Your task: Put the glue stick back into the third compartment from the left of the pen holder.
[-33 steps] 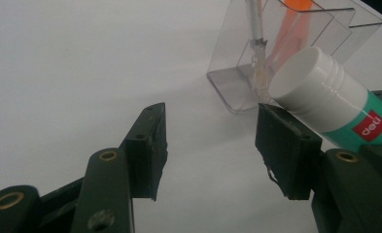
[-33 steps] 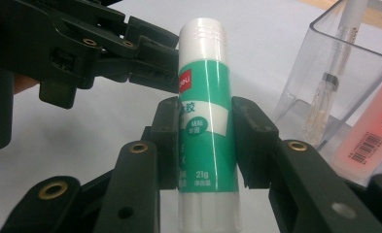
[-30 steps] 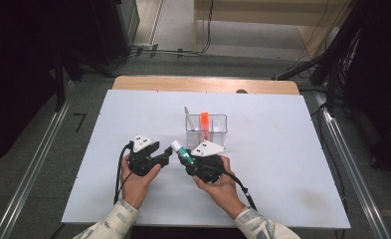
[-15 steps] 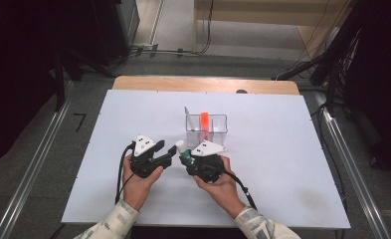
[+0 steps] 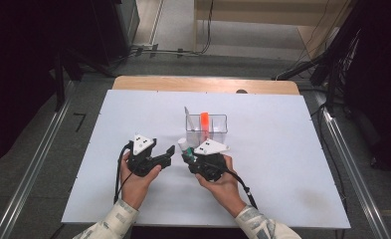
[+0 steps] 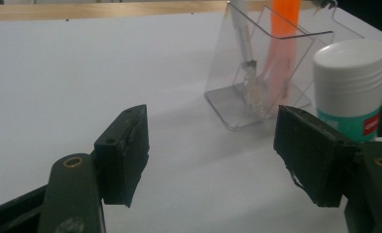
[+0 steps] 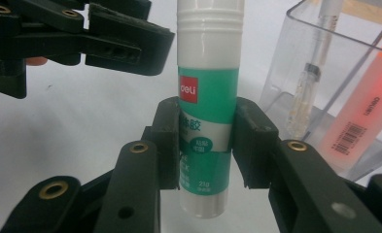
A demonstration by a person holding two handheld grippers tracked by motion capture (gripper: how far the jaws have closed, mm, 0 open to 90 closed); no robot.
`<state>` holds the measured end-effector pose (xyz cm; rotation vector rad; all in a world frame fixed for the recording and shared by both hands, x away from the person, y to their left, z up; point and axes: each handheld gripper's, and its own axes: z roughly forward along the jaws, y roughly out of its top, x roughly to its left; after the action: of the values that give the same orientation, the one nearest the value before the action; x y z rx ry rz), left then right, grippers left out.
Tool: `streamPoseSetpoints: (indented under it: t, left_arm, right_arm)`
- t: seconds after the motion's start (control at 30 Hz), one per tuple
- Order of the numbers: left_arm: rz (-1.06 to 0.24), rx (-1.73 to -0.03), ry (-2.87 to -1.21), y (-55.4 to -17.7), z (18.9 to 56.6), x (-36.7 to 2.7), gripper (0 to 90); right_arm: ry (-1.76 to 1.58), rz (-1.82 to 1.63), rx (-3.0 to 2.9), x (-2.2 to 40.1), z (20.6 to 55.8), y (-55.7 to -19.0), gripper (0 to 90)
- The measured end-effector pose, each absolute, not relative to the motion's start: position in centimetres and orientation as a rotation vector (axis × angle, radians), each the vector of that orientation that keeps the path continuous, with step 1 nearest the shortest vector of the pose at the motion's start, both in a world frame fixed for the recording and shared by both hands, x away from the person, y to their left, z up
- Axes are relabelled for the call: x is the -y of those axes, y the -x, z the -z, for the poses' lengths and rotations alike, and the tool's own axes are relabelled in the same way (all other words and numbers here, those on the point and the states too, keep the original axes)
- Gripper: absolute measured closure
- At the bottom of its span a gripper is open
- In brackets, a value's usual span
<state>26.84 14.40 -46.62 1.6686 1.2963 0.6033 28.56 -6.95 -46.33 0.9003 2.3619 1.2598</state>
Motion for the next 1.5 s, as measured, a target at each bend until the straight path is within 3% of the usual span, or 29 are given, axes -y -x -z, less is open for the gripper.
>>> streamPoseSetpoints:
  t: [0.37,1.5]
  left_arm:
    - [-0.68,-1.373,-1.661,-27.1,47.3,-15.6,22.2]
    - [-0.692,-1.44,-1.629,-27.2,47.9,-17.3,21.4]
  right_arm:
    - [-0.927,-1.279,-2.323,7.9,45.8,-29.0,63.4]
    - [-1.044,-1.365,-2.099,12.7,41.2,-32.0,63.5]
